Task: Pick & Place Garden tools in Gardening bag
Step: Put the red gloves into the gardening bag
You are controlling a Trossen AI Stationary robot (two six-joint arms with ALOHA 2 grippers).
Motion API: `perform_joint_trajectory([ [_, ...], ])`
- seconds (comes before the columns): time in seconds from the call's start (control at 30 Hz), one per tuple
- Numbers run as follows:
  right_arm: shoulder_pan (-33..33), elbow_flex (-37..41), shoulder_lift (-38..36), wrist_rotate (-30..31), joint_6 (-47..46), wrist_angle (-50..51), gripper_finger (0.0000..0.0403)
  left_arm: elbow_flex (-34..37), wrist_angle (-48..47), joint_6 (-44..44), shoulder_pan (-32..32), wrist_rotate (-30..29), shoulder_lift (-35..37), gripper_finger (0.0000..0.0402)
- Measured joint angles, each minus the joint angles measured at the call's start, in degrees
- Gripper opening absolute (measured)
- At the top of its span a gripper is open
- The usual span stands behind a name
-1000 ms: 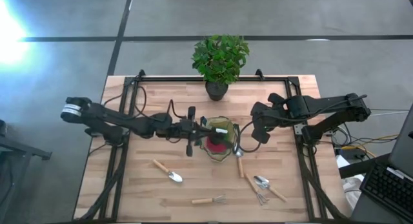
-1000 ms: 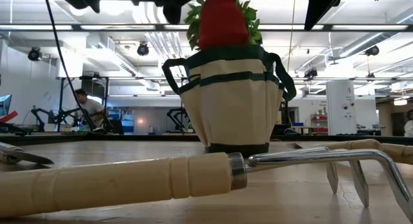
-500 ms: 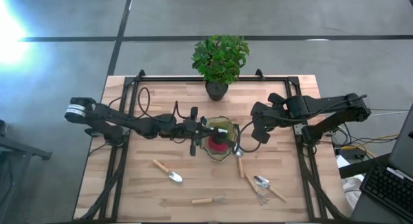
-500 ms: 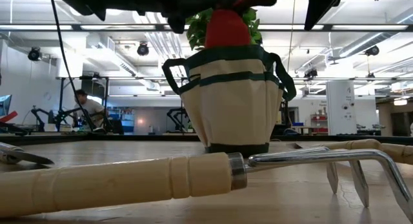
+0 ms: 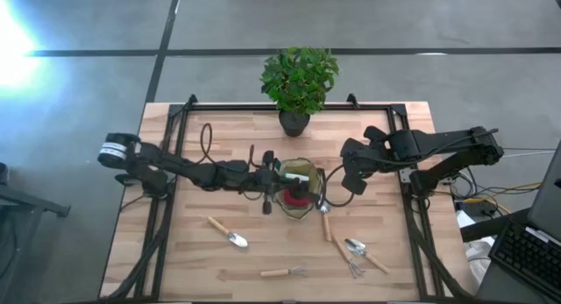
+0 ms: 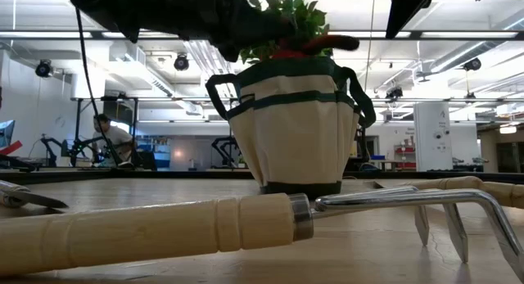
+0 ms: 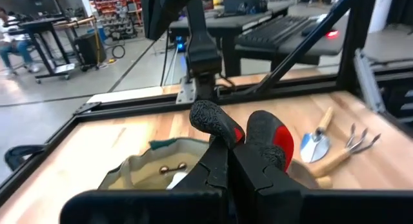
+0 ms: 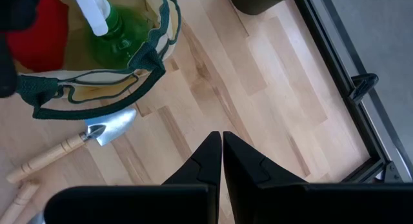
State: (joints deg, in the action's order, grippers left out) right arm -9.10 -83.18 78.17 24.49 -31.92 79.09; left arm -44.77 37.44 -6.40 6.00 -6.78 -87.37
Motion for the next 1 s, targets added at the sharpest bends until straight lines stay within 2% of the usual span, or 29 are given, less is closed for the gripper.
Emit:
perform_joint_trajectory([
  [0.27, 0.0, 0.0, 0.0, 0.09, 0.02, 0.0, 0.0008, 0.0, -0.95, -1.52, -0.02, -0.84, -1.75, 0.0001],
  [0.6, 0.0, 0.0, 0.0, 0.09, 0.02, 0.0, 0.0008, 0.0, -7.12, 0.36, -0.02, -0.62, -2.1, 0.0001],
  [1.0, 0.0, 0.0, 0.0, 0.09, 0.39, -0.07, 0.0008, 0.0, -11.78, 3.03, -0.04, 3.05, -1.97, 0.0001],
])
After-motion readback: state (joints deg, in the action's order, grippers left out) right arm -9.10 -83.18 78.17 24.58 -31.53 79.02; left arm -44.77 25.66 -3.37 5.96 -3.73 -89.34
